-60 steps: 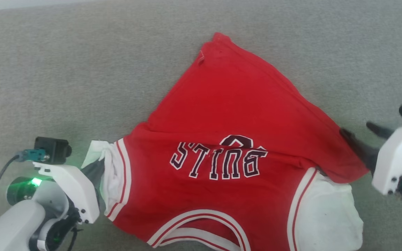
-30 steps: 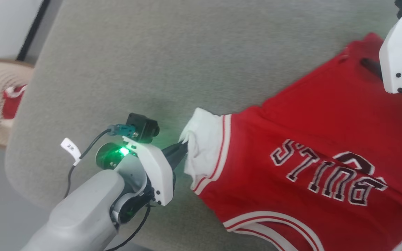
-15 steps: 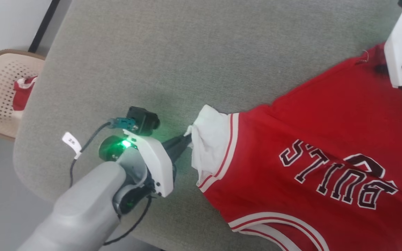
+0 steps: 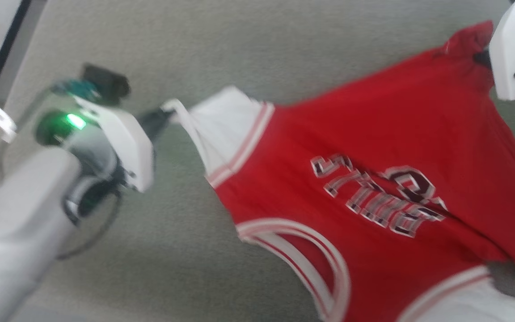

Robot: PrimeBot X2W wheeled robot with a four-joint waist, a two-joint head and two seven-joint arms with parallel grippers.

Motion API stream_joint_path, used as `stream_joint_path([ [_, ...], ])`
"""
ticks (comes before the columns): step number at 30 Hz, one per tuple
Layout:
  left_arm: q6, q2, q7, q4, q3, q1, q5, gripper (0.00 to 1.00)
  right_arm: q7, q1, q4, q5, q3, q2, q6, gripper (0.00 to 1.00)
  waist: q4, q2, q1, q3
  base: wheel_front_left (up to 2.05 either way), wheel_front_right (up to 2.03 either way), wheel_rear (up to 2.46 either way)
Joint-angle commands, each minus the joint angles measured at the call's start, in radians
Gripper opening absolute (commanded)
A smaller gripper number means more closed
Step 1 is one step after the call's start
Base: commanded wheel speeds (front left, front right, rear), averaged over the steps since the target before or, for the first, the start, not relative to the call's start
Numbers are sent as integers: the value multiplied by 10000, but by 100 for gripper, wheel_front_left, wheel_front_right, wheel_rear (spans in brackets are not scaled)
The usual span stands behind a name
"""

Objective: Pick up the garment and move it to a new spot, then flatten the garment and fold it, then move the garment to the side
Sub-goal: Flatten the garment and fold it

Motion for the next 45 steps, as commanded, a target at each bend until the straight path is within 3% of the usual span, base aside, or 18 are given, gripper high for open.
stream_joint_path([
  [1, 116, 259, 155, -118, 112, -298, 225, 0, -120, -101, -179, 93, -51, -82, -16, 0, -450, 0, 0, -276, 0, 0, 0],
  [7, 421, 1220, 1273, -830, 340, -1288, 340, 0, -328, -126, -1057, 178, -295, -376, -16, 0, -1267, 0, 0, -781, 0, 0, 0],
  [14, 610, 1824, 2520, -1495, 472, -2447, 457, 0, -270, 6, -1933, 250, -961, -478, -16, 0, -1999, 0, 0, -1312, 0, 0, 0],
  [21, 504, 1942, 3401, -1434, 373, -3525, 719, 0, -15, 143, -2498, 92, -1687, -265, -16, 0, -2516, 0, 0, -1755, 0, 0, 0],
  [27, 596, 1635, 3252, -594, 318, -4443, 1285, 0, -107, -54, -2564, -368, -2135, 108, -16, 0, -2787, 0, 0, -1828, 0, 0, 0],
  [31, 457, 1185, 2336, 474, 427, -5343, 1804, 0, -814, -501, -2206, -902, -2254, 422, -16, 0, -2924, 0, 0, -1448, 0, 0, 0],
  [37, 240, 394, 207, 2408, 600, -6941, 2743, 0, -2816, -1711, -916, -1875, -2095, 1045, -16, 0, -3050, 0, 0, -419, 0, 0, 0],
  [45, 611, -429, -3693, 4521, 835, -9404, 4051, 0, -7271, -3936, 1368, -4018, -2472, 1787, -18, 0, -3021, 0, 0, 803, 0, 0, 0],
])
